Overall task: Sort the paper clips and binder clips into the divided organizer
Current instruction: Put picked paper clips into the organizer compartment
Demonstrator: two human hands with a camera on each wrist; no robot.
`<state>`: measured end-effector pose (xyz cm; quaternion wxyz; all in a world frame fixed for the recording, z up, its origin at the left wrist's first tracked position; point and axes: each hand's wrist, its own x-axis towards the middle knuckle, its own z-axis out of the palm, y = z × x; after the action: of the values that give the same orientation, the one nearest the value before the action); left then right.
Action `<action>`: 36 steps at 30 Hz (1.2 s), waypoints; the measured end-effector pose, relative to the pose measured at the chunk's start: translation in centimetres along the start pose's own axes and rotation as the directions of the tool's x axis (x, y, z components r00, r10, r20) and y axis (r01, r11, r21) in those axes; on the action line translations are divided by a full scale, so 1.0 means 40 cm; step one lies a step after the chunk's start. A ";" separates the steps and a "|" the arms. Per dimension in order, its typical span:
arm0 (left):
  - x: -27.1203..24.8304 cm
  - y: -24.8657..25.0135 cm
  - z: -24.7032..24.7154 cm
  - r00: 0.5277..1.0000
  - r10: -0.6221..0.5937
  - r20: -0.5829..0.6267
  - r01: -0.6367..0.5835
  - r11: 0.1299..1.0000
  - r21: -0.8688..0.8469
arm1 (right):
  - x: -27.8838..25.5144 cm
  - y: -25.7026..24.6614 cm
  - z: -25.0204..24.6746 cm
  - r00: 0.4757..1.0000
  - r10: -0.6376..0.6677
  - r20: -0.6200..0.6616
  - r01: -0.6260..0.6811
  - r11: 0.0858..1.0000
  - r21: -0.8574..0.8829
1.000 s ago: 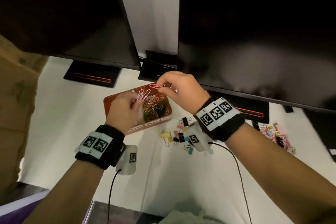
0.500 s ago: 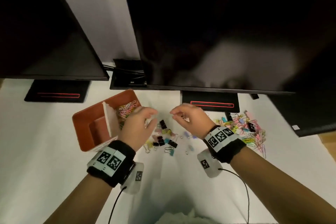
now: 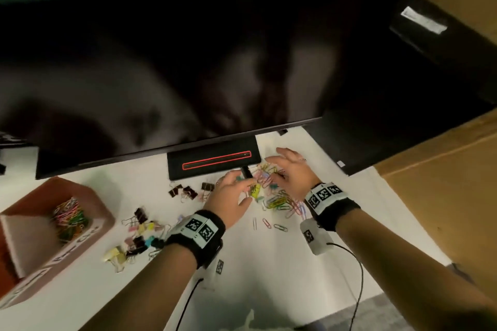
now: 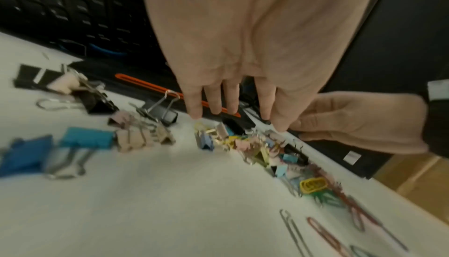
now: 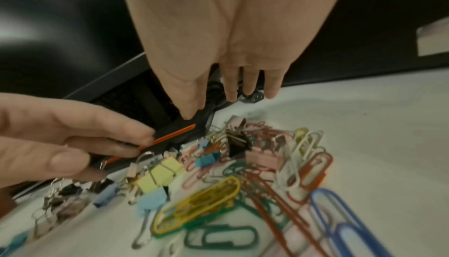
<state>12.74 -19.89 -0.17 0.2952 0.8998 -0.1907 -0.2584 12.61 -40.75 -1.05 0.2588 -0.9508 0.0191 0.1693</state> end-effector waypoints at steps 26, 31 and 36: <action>-0.032 -0.066 0.039 0.954 -0.265 -0.142 0.264 0.964 -0.027 | -0.007 -0.116 0.099 0.908 -0.263 0.326 0.332 0.927 -0.176; -0.053 -0.088 0.034 0.944 -0.253 -0.211 0.233 0.966 -0.115 | 0.007 -0.112 0.094 0.913 -0.266 0.309 0.330 0.928 -0.174; -0.094 -0.113 0.009 0.923 -0.242 -0.299 0.212 0.968 -0.131 | 0.001 -0.093 0.086 0.907 -0.264 0.329 0.337 0.922 -0.191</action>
<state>10.41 -14.78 -1.94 0.3327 0.9301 -0.0234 -0.1541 12.03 -35.81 -2.03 0.1633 -0.9302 -0.1886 0.2691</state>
